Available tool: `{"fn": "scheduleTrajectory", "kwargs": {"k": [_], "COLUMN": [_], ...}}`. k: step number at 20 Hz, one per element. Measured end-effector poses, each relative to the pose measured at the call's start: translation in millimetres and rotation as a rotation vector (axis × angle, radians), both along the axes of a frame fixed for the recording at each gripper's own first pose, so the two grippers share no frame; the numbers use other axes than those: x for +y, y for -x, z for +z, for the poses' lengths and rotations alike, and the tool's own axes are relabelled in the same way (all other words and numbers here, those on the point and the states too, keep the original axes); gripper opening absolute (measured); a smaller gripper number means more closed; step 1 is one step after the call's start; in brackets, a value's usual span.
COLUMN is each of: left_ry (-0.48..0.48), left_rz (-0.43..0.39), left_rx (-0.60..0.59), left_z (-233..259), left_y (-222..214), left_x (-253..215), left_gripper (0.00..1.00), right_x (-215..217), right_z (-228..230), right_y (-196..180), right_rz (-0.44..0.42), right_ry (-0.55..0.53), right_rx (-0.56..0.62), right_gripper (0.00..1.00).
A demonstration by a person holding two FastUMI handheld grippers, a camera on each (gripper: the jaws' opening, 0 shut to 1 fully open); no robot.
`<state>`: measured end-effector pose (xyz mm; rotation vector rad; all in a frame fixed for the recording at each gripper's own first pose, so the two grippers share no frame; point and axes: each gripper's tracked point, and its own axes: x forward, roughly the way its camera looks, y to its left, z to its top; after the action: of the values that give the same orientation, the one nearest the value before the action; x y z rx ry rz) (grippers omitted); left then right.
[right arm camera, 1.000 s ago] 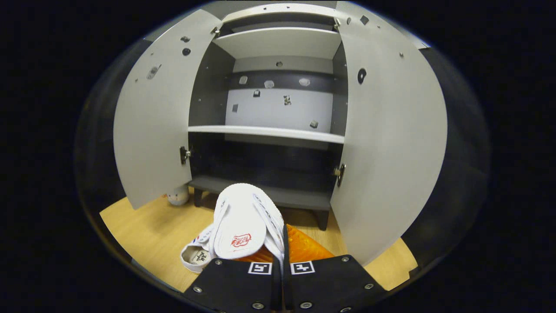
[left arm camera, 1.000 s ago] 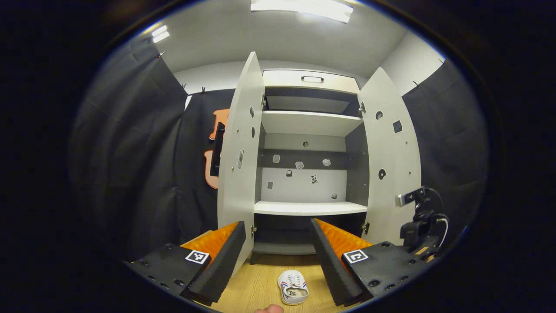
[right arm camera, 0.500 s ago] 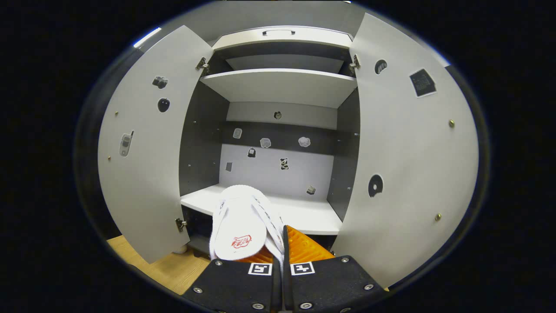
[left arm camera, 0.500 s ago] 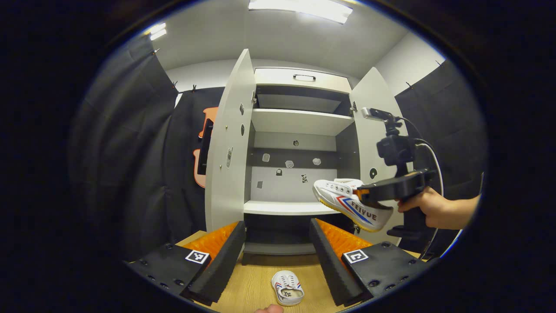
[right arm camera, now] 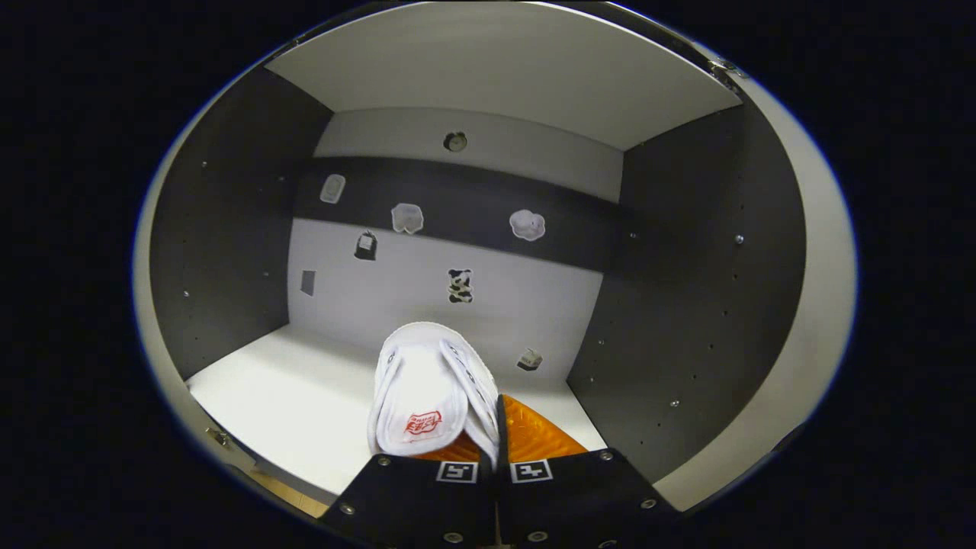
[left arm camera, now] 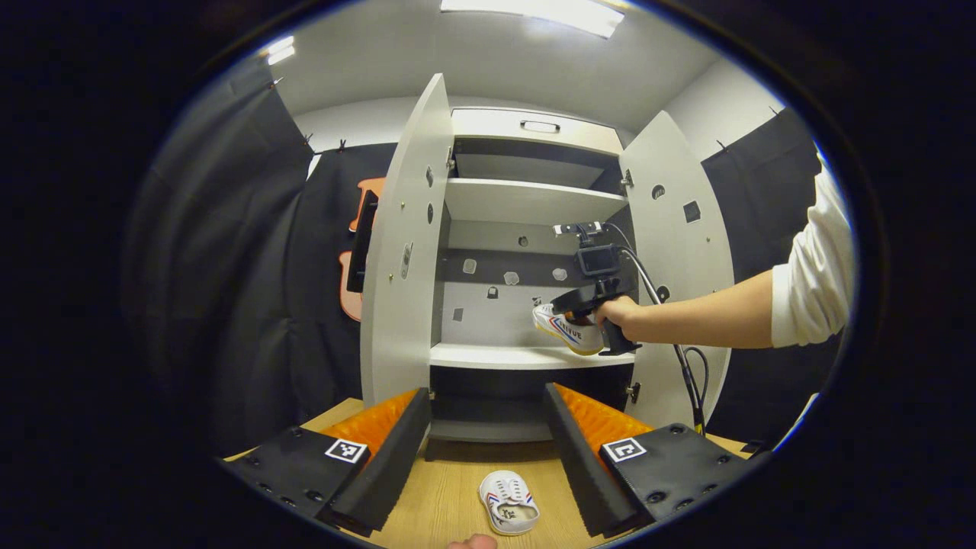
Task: Grab one shoe with the right hand and put it into the shoe cabinet, grab the other shoe with the left hand and put it into the shoe cabinet; then close the right door with the right hand and the left door with the left hand.
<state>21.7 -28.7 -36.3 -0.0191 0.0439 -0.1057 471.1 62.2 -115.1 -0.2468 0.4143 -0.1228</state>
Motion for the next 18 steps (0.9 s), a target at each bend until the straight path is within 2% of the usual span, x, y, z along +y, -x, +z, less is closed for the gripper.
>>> {"fn": "scheduleTrajectory", "kwargs": {"k": [5, 8, 9, 12, 14, 16, 17, 18], "left_ry": [-0.014, -0.017, -0.015, -0.008, -0.001, 0.008, 0.011, 0.011], "left_rz": [0.056, 0.057, 0.053, 0.036, 0.022, 0.009, 0.002, -0.003], "left_rx": [0.036, 0.047, 0.05, 0.054, 0.049, 0.044, 0.043, 0.042], "left_z": [-11, -14, -15, -17, -15, -13, -13, -13], "left_y": [-4, -5, -5, -6, -4, -4, -3, -1], "left_x": [22, 21, 19, 12, 5, -1, -4, -7], "left_gripper": [0.96, 0.99, 0.96, 0.96, 0.96, 0.96, 0.96, 0.96], "right_x": [-2, -4, -2, -1, 4, 11, 18, 28], "right_z": [-33, -38, -35, -22, -8, 5, 12, 22], "right_y": [-11, -7, -5, 13, 30, 55, 69, 85], "right_rz": [-0.048, -0.042, -0.027, 0.011, 0.081, 0.144, 0.171, 0.204], "right_ry": [-0.086, -0.085, -0.084, -0.045, 0.009, 0.037, 0.023, -0.011], "right_rx": [0.085, 0.107, 0.101, 0.093, 0.051, 0.016, 0.002, -0.015], "right_gripper": [0.06, 0.18, 0.2, 0.21, 0.27, 0.37, 0.44, 0.44]}}
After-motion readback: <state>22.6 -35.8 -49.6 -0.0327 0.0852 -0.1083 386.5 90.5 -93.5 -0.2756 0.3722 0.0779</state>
